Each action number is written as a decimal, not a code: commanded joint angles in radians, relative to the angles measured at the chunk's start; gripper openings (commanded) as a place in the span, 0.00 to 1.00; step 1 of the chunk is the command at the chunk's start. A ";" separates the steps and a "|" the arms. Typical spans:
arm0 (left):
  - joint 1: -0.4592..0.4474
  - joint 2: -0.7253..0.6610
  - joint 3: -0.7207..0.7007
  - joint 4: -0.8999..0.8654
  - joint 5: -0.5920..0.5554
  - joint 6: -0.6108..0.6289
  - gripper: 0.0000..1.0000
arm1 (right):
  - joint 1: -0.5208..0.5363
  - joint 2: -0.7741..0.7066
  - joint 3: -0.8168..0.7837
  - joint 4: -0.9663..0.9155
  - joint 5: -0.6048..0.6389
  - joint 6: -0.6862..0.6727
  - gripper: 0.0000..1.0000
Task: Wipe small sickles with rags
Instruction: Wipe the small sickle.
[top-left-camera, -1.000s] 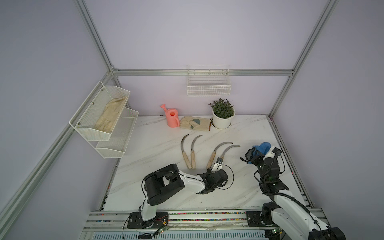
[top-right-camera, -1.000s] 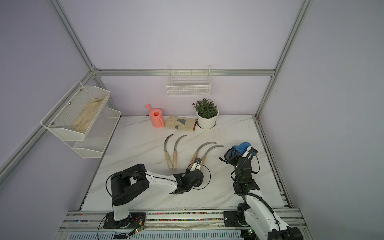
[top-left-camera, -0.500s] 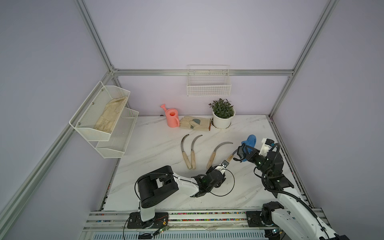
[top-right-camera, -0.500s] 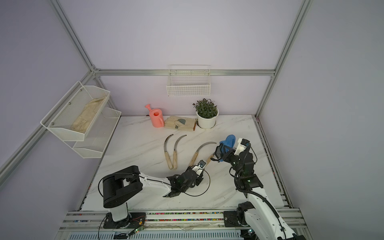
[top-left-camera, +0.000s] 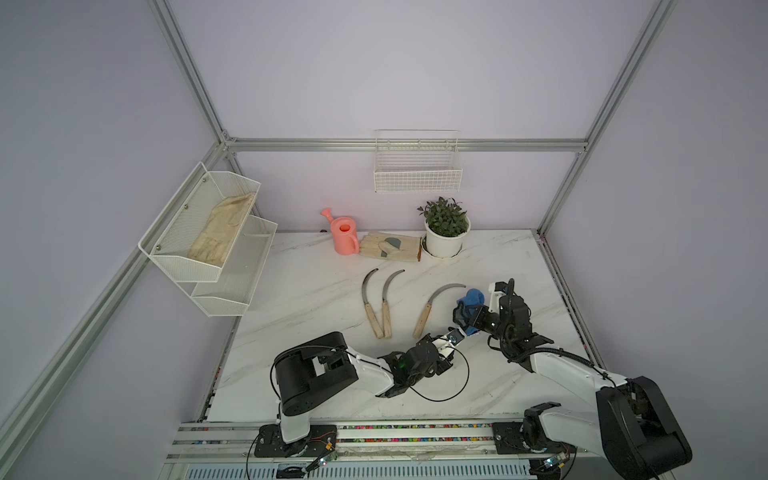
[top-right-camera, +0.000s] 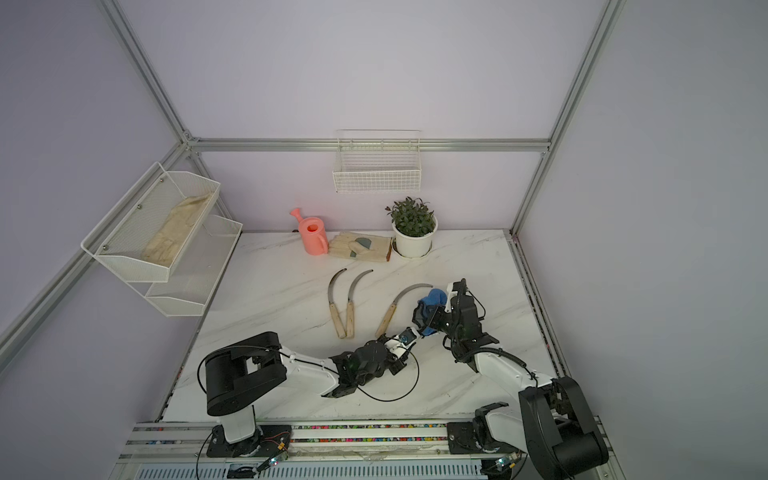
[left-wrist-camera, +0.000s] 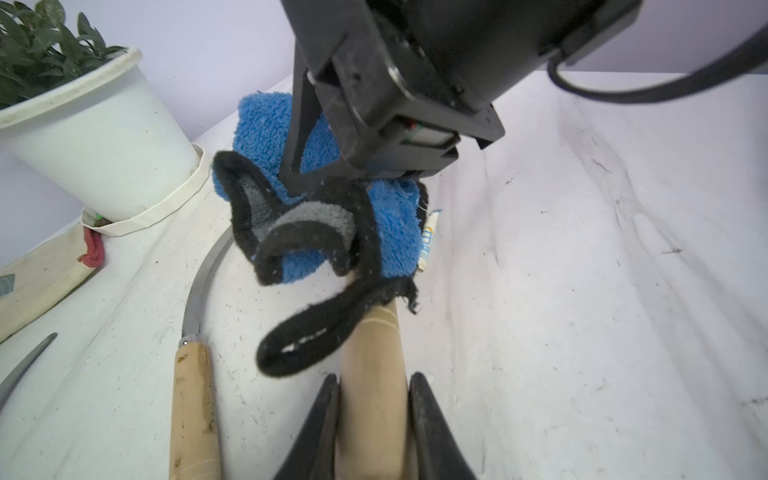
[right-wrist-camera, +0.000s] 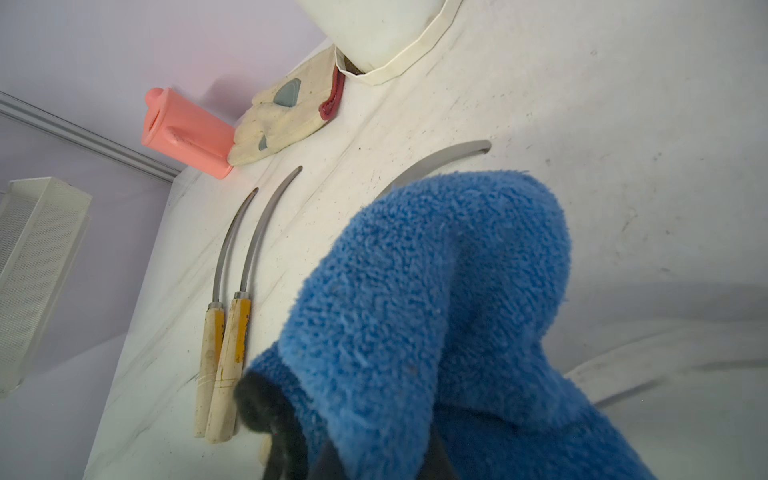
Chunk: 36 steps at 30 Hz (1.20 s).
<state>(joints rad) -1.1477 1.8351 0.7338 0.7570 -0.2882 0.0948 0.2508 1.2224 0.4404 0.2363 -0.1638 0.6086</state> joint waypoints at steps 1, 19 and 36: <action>0.031 -0.078 -0.060 0.162 0.103 0.019 0.00 | 0.003 0.001 -0.005 0.058 0.036 -0.003 0.00; 0.128 -0.078 -0.088 0.230 0.287 -0.061 0.00 | 0.020 -0.232 -0.096 0.005 0.005 -0.007 0.00; 0.157 -0.080 -0.116 0.248 0.288 -0.067 0.00 | 0.335 -0.015 -0.028 0.184 0.037 0.017 0.00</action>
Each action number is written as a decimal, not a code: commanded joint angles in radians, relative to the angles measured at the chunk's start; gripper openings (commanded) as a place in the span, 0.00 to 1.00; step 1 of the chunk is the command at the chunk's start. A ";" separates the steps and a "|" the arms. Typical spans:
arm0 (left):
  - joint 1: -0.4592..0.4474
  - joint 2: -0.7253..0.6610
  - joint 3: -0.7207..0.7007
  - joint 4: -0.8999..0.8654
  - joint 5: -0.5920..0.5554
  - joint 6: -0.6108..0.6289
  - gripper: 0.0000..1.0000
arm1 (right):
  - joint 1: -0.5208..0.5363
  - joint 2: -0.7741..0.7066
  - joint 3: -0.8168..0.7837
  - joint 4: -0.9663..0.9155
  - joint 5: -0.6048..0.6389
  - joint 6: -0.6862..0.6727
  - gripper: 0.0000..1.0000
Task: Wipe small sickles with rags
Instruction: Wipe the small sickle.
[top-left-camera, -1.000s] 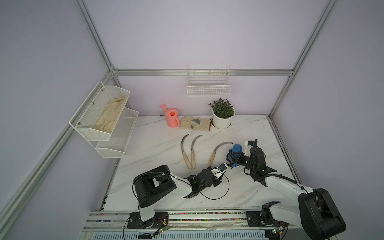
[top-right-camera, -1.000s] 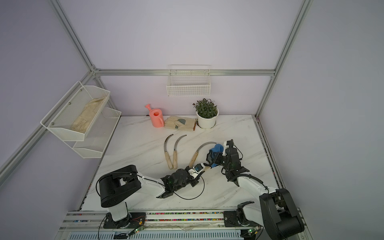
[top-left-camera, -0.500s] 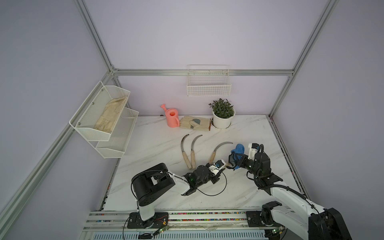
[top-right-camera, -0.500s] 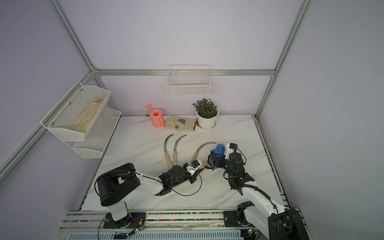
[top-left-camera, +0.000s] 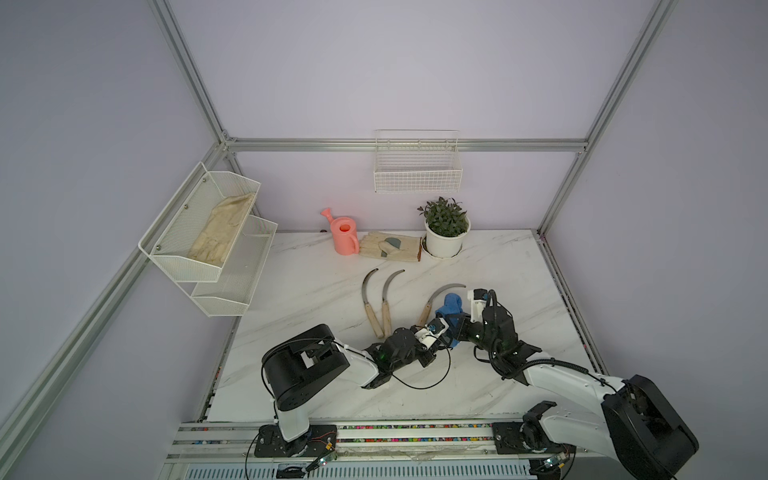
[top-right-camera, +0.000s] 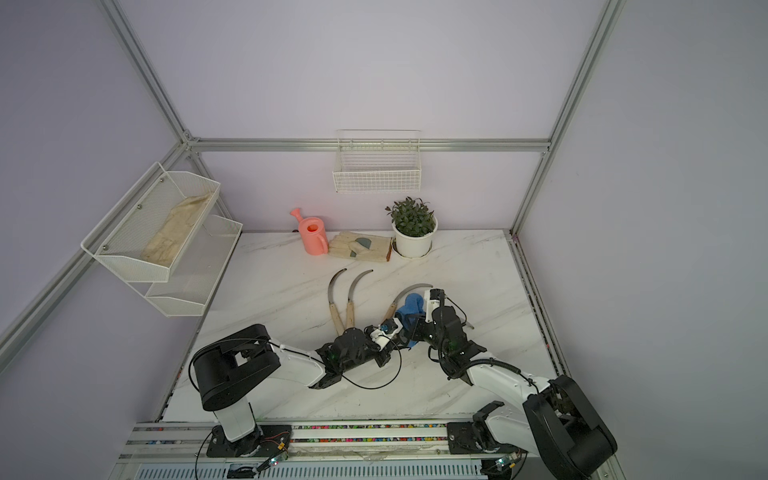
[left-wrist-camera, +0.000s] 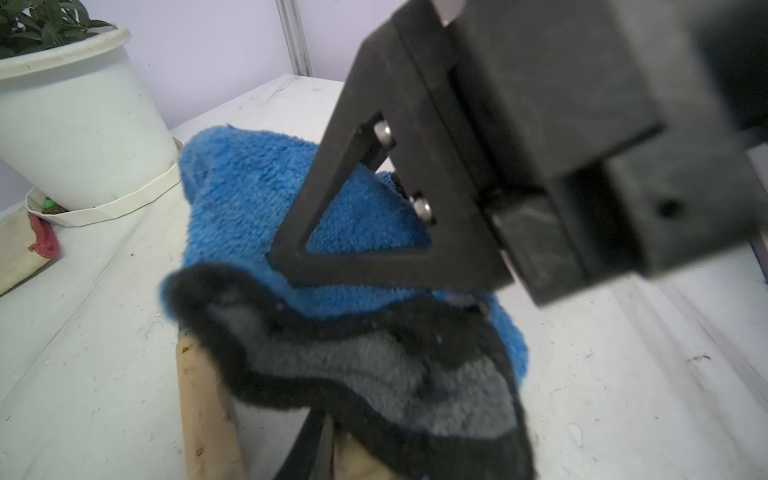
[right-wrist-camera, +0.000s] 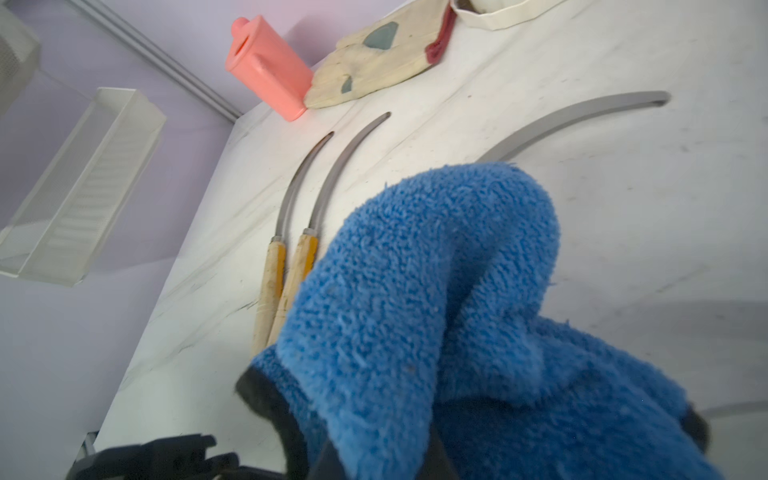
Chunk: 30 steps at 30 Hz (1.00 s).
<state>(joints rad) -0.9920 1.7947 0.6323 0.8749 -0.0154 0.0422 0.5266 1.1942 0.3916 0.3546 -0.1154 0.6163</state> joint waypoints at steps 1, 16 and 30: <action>0.006 -0.040 -0.022 0.139 0.017 -0.016 0.00 | 0.072 0.020 0.022 0.076 -0.015 0.007 0.00; 0.021 -0.070 -0.049 0.139 0.052 -0.026 0.00 | 0.052 0.309 0.035 0.092 0.268 0.041 0.00; 0.034 -0.096 -0.076 0.156 0.059 -0.023 0.00 | 0.015 0.135 -0.018 0.025 0.282 0.048 0.00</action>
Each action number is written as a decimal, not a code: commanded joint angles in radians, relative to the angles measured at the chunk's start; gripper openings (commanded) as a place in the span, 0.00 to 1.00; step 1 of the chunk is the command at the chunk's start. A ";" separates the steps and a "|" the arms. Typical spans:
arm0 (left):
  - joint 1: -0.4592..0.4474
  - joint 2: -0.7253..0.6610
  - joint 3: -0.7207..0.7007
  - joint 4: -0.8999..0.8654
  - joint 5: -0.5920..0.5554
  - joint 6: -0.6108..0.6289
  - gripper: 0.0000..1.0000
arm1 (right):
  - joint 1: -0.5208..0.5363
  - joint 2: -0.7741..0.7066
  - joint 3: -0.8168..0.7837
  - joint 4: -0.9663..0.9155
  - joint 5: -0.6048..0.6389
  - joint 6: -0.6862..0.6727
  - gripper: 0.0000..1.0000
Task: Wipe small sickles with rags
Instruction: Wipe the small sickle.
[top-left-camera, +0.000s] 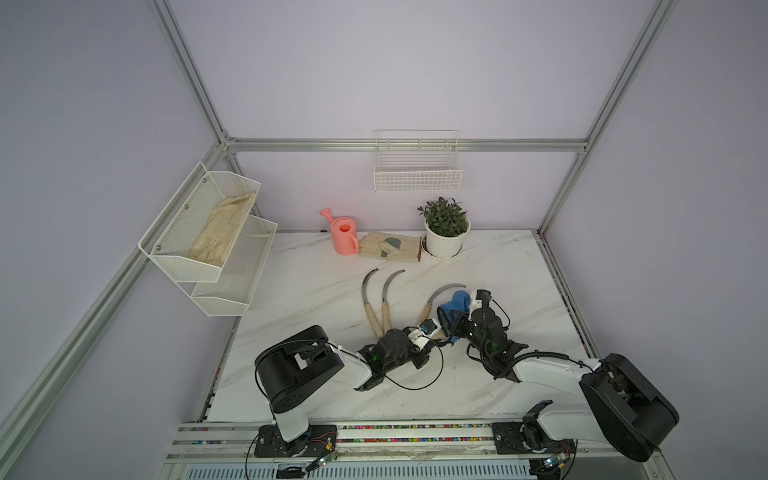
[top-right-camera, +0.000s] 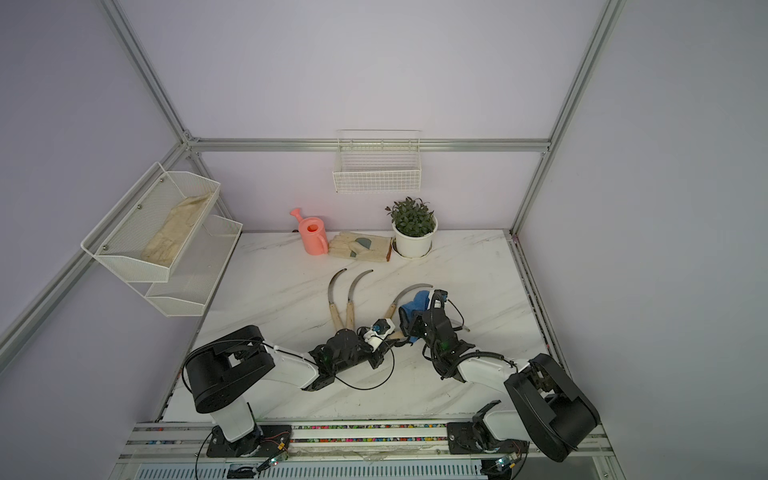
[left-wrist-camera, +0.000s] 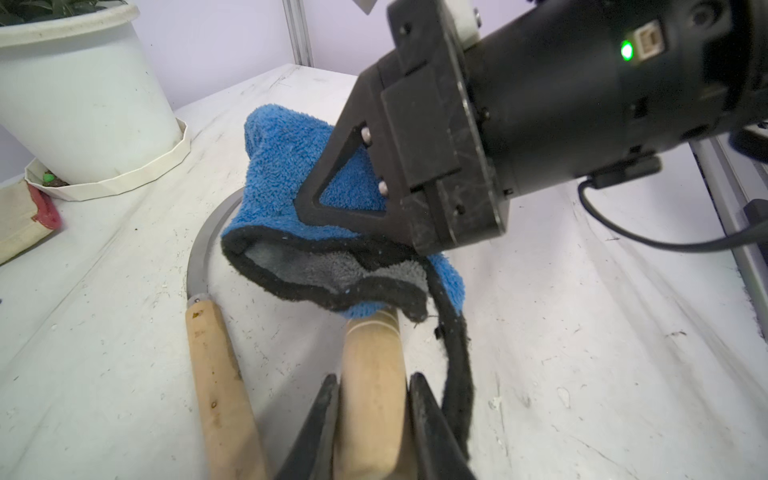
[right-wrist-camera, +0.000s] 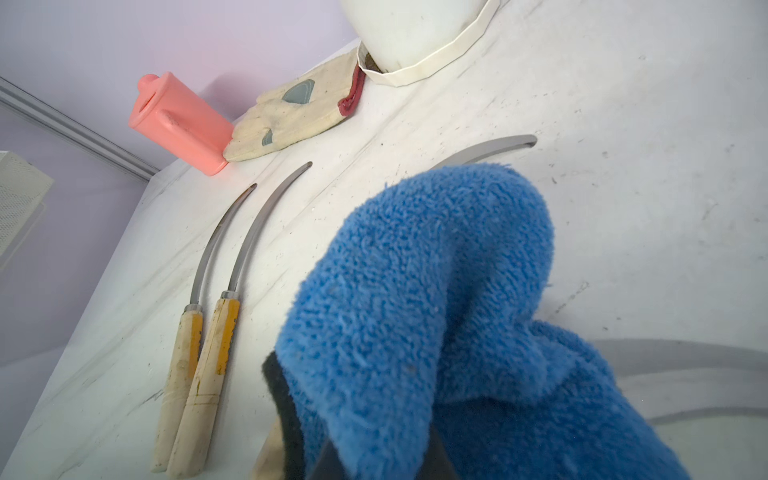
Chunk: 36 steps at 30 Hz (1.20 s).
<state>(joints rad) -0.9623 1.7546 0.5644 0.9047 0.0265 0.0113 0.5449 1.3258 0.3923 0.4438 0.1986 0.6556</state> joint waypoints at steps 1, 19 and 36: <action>0.005 -0.057 -0.007 0.125 0.015 0.008 0.00 | 0.001 0.008 -0.017 -0.051 -0.067 0.009 0.00; 0.036 -0.063 0.060 0.064 0.019 0.001 0.00 | 0.191 -0.029 -0.021 -0.036 -0.005 0.038 0.00; 0.039 -0.074 0.067 0.053 0.011 0.001 0.00 | 0.115 -0.066 -0.066 0.017 -0.111 0.020 0.00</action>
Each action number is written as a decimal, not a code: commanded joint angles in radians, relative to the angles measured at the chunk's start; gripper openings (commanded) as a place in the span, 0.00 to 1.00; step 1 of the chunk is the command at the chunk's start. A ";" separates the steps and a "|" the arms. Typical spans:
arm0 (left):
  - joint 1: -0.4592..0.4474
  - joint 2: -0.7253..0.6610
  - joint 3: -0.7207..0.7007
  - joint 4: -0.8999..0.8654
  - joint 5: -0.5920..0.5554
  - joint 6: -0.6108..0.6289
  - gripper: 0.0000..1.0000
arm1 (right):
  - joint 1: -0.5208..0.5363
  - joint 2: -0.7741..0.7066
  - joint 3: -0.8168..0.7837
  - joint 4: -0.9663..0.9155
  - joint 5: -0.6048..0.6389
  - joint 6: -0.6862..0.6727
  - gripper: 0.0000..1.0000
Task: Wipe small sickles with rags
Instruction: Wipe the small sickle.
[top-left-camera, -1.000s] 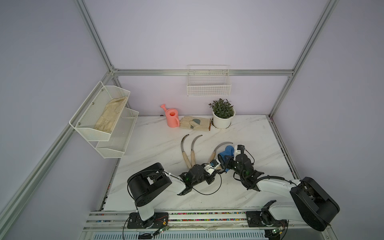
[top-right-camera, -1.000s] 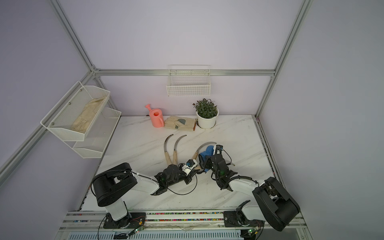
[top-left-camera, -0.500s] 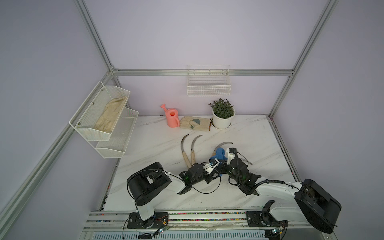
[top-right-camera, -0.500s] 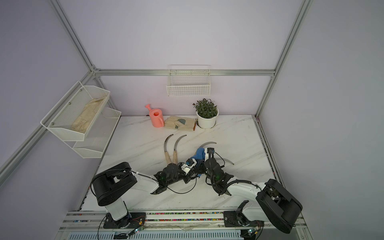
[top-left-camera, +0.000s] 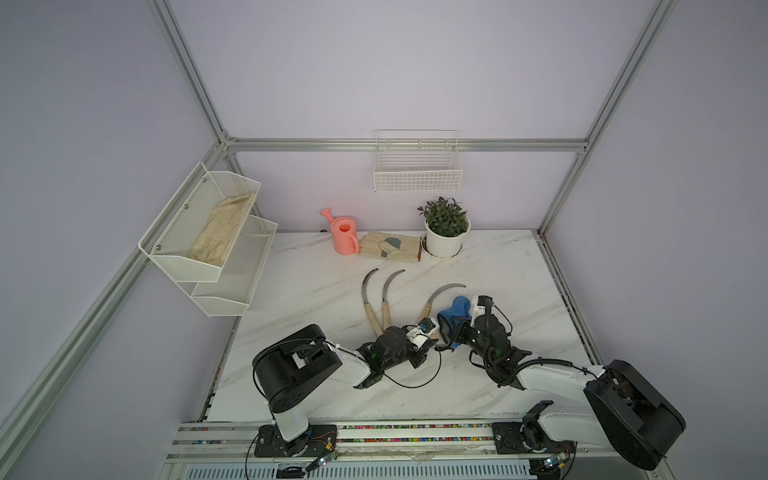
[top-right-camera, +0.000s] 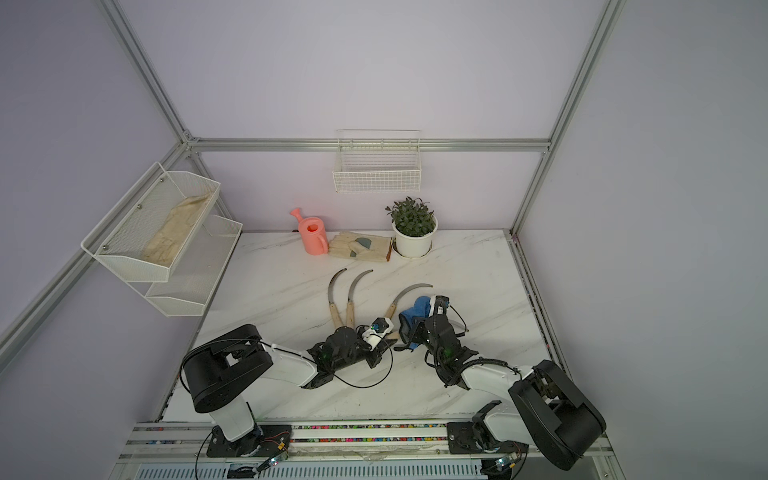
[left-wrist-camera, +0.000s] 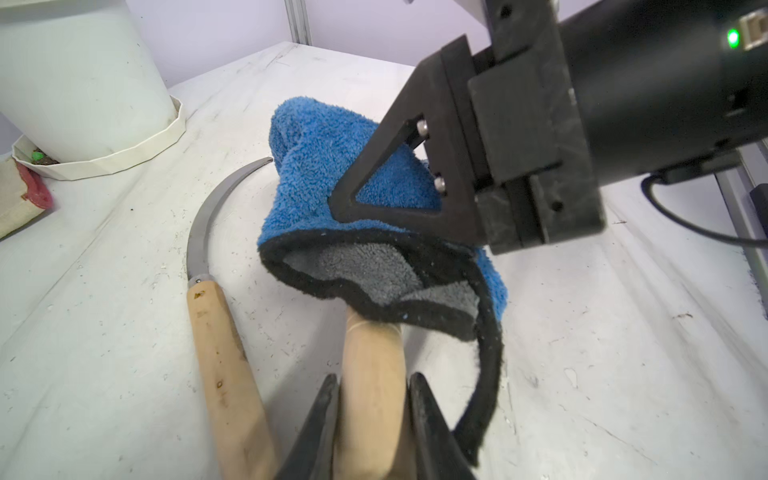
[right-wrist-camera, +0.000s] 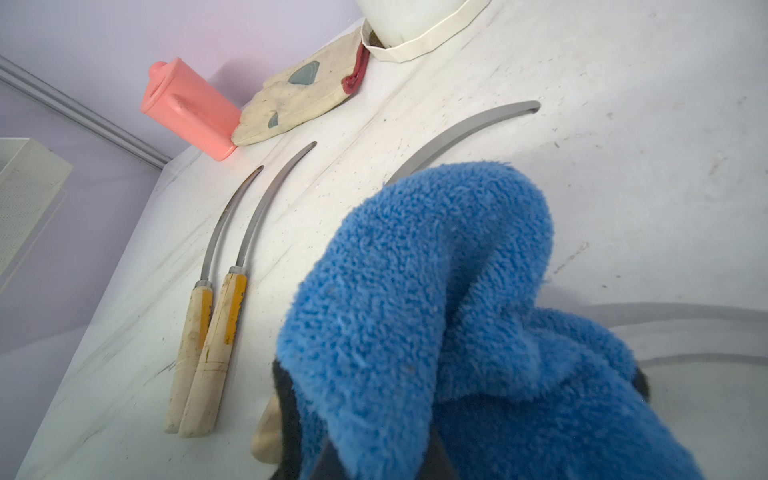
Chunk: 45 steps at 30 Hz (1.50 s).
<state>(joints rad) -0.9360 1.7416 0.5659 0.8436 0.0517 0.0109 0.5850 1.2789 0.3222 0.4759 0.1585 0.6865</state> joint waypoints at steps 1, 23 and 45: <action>0.012 -0.060 0.067 0.110 -0.013 0.001 0.00 | 0.105 -0.026 0.010 -0.012 -0.065 -0.016 0.00; 0.012 -0.096 0.045 0.113 -0.005 0.018 0.00 | -0.024 -0.008 -0.014 -0.051 -0.045 -0.024 0.00; 0.005 -0.151 -0.044 0.084 -0.010 0.294 0.00 | 0.067 -0.292 0.012 -0.213 0.086 0.006 0.00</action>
<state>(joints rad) -0.9295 1.6539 0.5571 0.8524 0.0269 0.1818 0.6991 1.0592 0.3492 0.3481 0.1905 0.6605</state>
